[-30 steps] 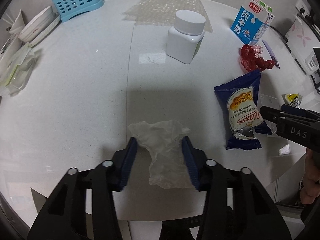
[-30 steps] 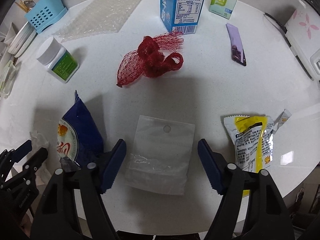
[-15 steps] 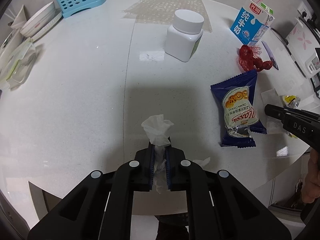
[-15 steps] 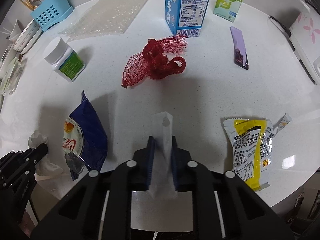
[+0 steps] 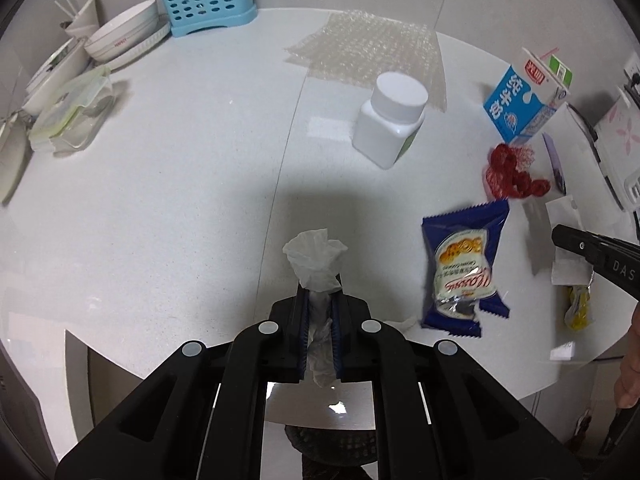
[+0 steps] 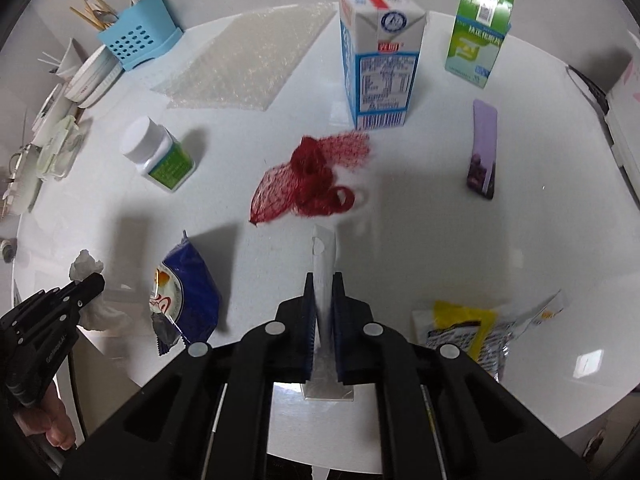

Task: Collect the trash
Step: 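Carry the tissue and plastic bag with both tools down over the green wastebasket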

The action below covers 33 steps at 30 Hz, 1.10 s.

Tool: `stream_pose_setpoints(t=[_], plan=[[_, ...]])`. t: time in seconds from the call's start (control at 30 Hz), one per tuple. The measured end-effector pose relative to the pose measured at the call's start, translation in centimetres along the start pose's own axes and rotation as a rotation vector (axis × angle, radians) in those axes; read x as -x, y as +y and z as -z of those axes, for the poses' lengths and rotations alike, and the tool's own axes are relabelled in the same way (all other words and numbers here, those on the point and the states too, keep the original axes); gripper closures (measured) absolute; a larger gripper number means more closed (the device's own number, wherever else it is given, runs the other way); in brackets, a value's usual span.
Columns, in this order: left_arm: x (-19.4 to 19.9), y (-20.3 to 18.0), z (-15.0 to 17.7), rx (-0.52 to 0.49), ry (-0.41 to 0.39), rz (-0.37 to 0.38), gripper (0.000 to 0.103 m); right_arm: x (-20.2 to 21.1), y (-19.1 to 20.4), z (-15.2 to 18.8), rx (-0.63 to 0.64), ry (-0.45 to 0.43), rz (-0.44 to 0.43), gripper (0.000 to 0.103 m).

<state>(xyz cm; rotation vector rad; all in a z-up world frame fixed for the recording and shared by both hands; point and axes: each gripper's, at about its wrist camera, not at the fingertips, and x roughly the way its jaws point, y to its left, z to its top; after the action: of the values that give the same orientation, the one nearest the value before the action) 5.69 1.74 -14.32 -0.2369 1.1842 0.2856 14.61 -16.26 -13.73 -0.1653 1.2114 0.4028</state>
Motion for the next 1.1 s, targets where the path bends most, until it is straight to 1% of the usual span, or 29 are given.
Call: stream_pose_setpoints(t=[0.1,0.23,0.37,0.63,0.77,1.1], plan=[[1.6,-0.5,-0.3,-0.001,-0.027,0.007,0.095,1.5,-0.6,-0.2,-0.006,-0.026,-0.007,0.096],[3.4,-1.1,-0.4,-0.058,-0.064,0.026,0.095,4.5,-1.3,0.7,-0.033,-0.097,0.002,0.096],[4.9,-1.1,0.4,-0.1,-0.08,0.053,0.095,6.4,-0.6,1.9,-0.065,-0.142,0.016,0.096],[7.5,-0.5,4.1,-0.169,-0.113,0.102,0.095,10.0,1.5,6.0,-0.091,-0.223,0.016,0.096],[8.5,-0.2,5.7,-0.187,-0.118,0.123,0.095,11.3,2.7,8.0,-0.095,-0.256,0.017,0.096],[10.6,1.0,10.1,-0.209,-0.129,0.167,0.095,13.1,5.2,13.2,-0.098,-0.292,0.006,0.096]])
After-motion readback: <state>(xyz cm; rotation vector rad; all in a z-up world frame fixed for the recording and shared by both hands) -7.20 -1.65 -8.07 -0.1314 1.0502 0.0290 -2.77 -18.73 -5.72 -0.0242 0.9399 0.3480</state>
